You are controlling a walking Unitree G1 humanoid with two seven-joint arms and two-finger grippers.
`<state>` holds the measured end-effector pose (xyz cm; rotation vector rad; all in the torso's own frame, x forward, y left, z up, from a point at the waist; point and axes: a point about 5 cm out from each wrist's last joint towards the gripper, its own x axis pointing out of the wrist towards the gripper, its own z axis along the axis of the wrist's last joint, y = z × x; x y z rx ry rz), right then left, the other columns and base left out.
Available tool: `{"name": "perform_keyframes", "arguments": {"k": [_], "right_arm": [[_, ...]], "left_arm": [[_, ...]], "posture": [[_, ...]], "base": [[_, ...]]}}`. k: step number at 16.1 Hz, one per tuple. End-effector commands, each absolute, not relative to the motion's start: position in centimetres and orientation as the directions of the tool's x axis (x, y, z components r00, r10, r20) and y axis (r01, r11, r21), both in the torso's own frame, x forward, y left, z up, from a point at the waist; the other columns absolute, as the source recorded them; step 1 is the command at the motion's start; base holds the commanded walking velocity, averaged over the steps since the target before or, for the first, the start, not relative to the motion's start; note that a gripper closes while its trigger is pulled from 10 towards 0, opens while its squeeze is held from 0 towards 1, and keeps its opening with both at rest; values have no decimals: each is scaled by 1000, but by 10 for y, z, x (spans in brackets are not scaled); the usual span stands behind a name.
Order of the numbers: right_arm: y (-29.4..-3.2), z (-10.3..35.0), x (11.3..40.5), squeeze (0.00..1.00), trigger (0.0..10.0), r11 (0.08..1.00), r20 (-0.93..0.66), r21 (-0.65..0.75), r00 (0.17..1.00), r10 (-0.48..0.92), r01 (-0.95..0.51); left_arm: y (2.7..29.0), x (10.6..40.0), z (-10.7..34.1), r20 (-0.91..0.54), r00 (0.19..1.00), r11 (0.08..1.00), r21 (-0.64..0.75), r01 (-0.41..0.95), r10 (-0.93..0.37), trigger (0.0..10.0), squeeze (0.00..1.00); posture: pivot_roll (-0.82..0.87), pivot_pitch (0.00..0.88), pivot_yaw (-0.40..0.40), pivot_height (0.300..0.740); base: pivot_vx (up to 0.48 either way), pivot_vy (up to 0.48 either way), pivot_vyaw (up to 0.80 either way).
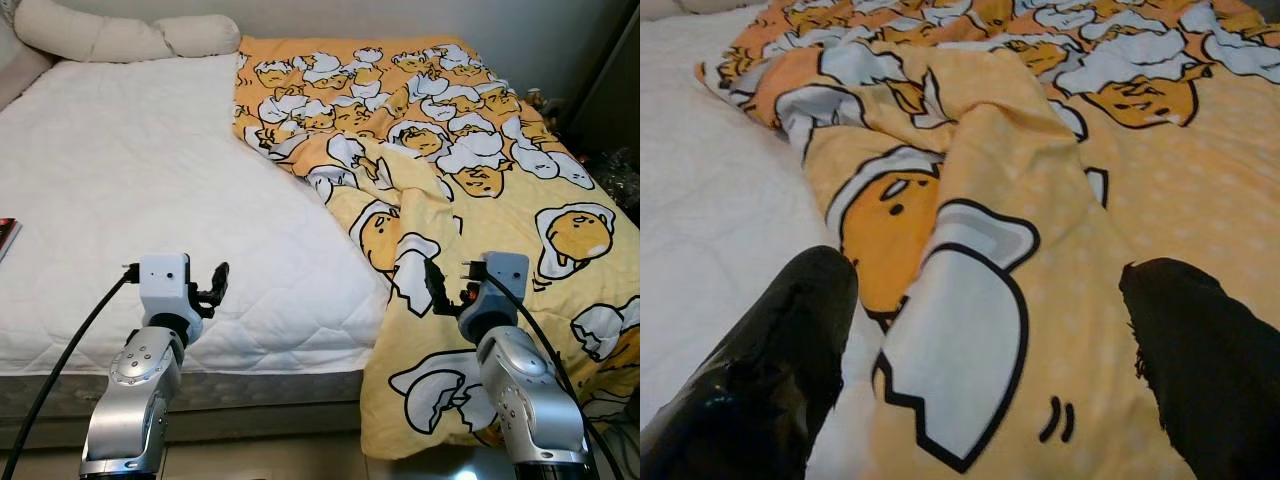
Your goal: Clean up the room
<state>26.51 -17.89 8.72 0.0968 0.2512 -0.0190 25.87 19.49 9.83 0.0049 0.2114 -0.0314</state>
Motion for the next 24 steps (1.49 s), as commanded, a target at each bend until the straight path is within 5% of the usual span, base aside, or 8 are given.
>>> {"name": "perform_keyframes", "arguments": {"k": [1,14,24], "right_arm": [[-182,92,265,0,10000,995,-235,87,972,-20,42],[-173,95,280,0,10000,997,-231,64,971,65,-51],[-172,87,274,0,10000,997,-258,71,964,59,-42]], "left_arm": [[194,263,102,-203,979,999,-5,32,-33,10000,0],[191,252,94,-217,976,1000,-13,13,-16,10000,0],[188,257,96,-213,976,999,-9,45,-46,10000,0]], "posture": [[-7,0,35,740],[21,0,-31,740],[7,0,-1,740]], "base": [[247,0,0],[255,0,-34],[281,0,-160]]}}
